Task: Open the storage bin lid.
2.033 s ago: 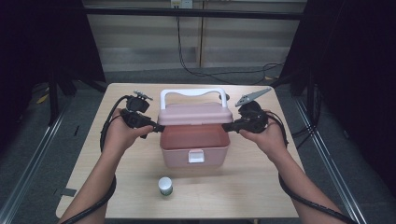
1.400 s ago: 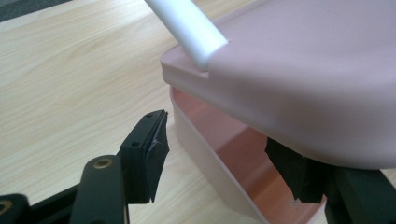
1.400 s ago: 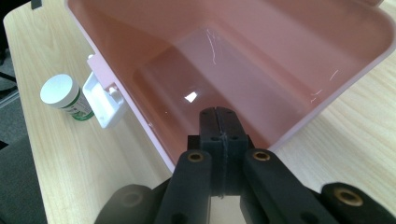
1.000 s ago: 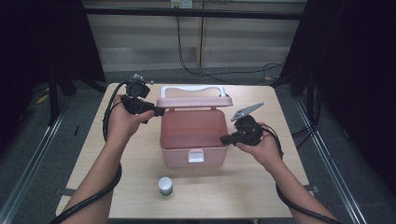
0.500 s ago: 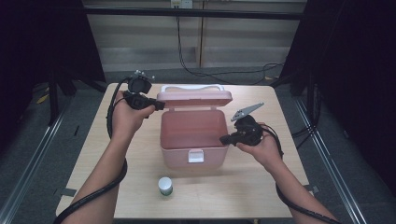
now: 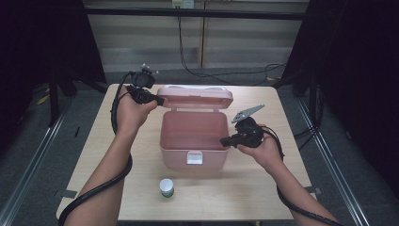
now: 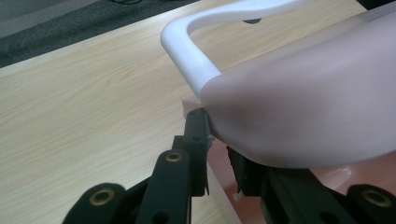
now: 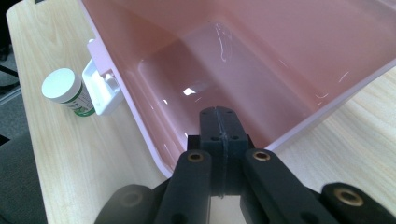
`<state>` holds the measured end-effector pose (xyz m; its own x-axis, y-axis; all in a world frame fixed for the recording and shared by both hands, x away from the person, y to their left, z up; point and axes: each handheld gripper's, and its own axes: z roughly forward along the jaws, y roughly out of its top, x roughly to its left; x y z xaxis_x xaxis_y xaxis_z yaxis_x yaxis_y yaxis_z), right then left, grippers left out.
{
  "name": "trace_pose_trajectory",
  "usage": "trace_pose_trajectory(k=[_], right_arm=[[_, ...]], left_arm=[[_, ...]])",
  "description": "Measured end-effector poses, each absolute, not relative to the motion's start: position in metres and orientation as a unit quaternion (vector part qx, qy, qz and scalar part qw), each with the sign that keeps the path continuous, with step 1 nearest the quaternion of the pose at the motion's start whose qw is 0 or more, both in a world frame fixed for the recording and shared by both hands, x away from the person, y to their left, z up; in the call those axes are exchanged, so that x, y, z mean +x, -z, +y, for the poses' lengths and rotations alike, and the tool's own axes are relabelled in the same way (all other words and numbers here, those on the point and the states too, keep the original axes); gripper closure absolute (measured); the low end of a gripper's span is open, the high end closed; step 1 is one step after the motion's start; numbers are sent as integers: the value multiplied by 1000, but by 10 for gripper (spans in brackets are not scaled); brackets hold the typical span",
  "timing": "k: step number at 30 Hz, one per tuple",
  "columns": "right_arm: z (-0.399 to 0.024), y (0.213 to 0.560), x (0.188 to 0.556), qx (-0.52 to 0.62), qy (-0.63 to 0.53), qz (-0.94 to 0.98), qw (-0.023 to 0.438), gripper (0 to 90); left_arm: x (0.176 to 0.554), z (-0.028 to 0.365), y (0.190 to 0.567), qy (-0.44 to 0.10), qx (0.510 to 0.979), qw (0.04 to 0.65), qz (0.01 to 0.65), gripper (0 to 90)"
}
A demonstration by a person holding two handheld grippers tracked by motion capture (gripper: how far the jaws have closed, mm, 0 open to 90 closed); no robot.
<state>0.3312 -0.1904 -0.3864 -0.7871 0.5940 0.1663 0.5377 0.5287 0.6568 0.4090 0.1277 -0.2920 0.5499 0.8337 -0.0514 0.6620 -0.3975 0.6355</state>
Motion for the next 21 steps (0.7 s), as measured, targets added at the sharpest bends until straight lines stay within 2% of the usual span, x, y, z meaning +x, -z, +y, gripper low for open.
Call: trace_pose_trajectory(k=[21], right_arm=[[-184, 393, 328, 299, -360, 882, 50, 900]], left_arm=[[434, 116, 279, -151, 815, 279, 485, 832]])
